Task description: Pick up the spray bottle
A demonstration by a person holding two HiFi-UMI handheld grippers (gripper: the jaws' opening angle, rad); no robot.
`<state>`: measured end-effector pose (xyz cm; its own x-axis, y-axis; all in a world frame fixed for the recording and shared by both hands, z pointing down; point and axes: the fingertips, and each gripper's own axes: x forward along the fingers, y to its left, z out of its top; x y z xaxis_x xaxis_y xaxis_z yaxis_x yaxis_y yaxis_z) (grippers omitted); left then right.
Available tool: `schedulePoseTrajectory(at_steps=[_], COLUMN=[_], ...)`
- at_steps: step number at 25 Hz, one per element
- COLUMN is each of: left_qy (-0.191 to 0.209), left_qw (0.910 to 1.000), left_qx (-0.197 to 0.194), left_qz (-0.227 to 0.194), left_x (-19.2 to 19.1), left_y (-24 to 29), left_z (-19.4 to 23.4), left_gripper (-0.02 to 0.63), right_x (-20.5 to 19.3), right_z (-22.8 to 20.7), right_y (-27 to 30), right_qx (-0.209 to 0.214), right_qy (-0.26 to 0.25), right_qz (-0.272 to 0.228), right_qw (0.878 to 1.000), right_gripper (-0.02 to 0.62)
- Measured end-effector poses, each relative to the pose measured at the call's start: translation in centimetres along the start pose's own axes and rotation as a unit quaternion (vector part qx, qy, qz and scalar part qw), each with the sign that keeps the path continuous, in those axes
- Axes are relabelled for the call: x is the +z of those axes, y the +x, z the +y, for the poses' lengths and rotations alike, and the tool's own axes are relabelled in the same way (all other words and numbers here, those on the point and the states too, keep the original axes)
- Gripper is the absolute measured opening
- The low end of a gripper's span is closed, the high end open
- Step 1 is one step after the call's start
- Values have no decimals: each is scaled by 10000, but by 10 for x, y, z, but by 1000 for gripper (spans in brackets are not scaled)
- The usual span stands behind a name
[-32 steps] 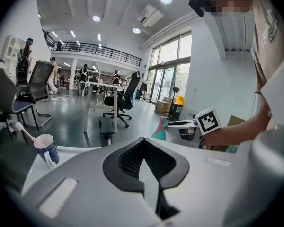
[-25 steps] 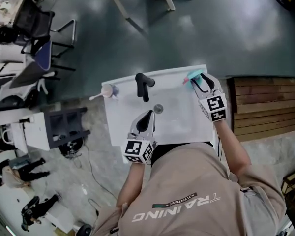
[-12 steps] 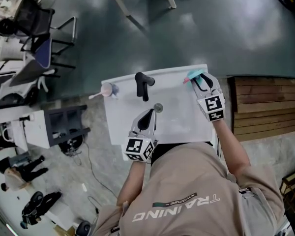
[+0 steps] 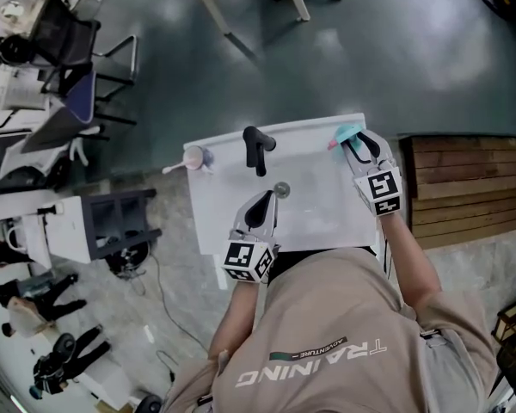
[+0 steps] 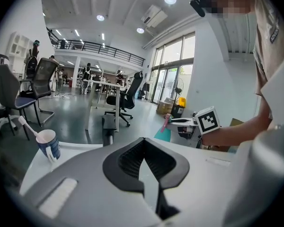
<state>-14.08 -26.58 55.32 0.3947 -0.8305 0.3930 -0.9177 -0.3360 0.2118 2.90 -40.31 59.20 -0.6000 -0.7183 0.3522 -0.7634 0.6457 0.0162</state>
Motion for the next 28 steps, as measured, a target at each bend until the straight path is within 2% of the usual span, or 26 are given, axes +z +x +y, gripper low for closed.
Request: schedulePoseTrajectory(at_steps=[10, 18, 23, 28], left_qy=[105, 112, 204, 202], left_qw=[9992, 9970, 9953, 9950], left_qx=[-310, -429, -525, -451], left_qz=[-244, -635, -791, -868], left_x=[10, 41, 53, 54], left_y=[-11, -18, -24, -37], left_z=[8, 15, 15, 22], left_gripper=[15, 15, 15, 15], right_x=[26, 61, 85, 101], right_z=[17, 47, 65, 83], right_y=[-41, -66, -73, -69], right_qx=[-218, -285, -190, -4], right_qy=[-81, -237, -163, -198], right_qz=[-131, -457, -715, -815], right_qw=[9996, 9983, 9971, 9965], right_gripper=[133, 133, 133, 133])
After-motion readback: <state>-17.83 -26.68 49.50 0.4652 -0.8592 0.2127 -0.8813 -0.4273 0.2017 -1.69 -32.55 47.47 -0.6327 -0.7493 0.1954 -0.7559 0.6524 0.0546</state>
